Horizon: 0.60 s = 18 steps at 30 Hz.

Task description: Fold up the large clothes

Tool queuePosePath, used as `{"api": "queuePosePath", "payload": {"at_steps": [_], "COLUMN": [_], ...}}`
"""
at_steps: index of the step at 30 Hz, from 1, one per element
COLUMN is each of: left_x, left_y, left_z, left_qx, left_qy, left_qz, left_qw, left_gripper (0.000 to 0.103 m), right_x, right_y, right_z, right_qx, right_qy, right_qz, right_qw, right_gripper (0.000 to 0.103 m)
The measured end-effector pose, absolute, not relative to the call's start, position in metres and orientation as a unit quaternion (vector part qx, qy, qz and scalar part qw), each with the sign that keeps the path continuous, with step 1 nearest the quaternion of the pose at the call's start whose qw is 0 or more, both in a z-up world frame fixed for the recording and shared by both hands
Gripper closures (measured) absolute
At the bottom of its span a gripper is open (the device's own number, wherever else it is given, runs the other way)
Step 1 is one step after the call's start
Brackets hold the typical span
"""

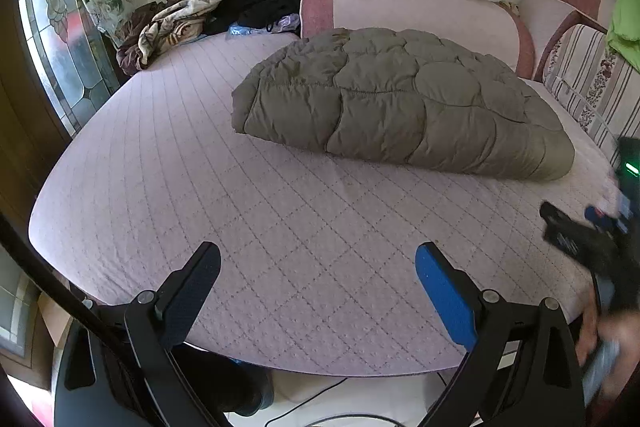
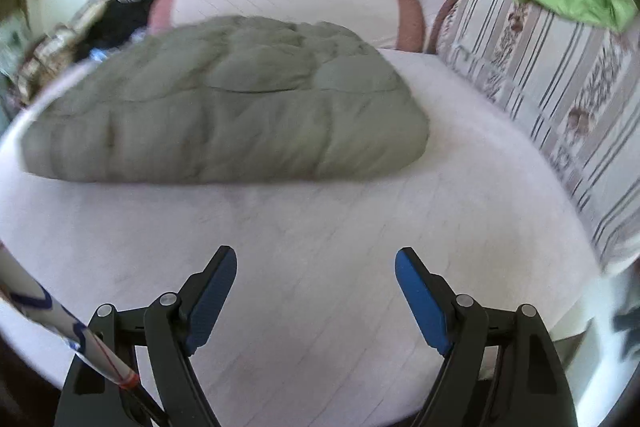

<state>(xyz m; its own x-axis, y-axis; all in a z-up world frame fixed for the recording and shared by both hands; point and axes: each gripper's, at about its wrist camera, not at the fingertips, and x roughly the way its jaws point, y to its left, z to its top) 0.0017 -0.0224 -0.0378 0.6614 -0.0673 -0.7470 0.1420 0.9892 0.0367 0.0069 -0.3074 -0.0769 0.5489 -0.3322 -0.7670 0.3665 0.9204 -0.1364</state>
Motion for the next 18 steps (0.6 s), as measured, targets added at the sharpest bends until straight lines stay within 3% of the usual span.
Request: {"api": "queuePosePath", "payload": {"at_steps": [10, 18], "left_x": [0.017, 0.028], "left_y": [-0.014, -0.006], "left_z": [-0.046, -0.057], "left_qx": [0.033, 0.026], "left_qy": [0.423, 0.436], "left_qz": [-0.052, -0.041], "left_qw": [0.904, 0.899], "left_gripper": [0.005, 0.005], "right_x": [0.111, 0.114], "right_y": [-0.361, -0.373], "right_z": [-0.114, -0.116], "right_qx": [-0.015, 0.004], "right_qy": [0.510, 0.518], "right_qz": [-0.250, -0.240], "right_qw": [0.823, 0.821], "right_gripper": [0.019, 0.019]}}
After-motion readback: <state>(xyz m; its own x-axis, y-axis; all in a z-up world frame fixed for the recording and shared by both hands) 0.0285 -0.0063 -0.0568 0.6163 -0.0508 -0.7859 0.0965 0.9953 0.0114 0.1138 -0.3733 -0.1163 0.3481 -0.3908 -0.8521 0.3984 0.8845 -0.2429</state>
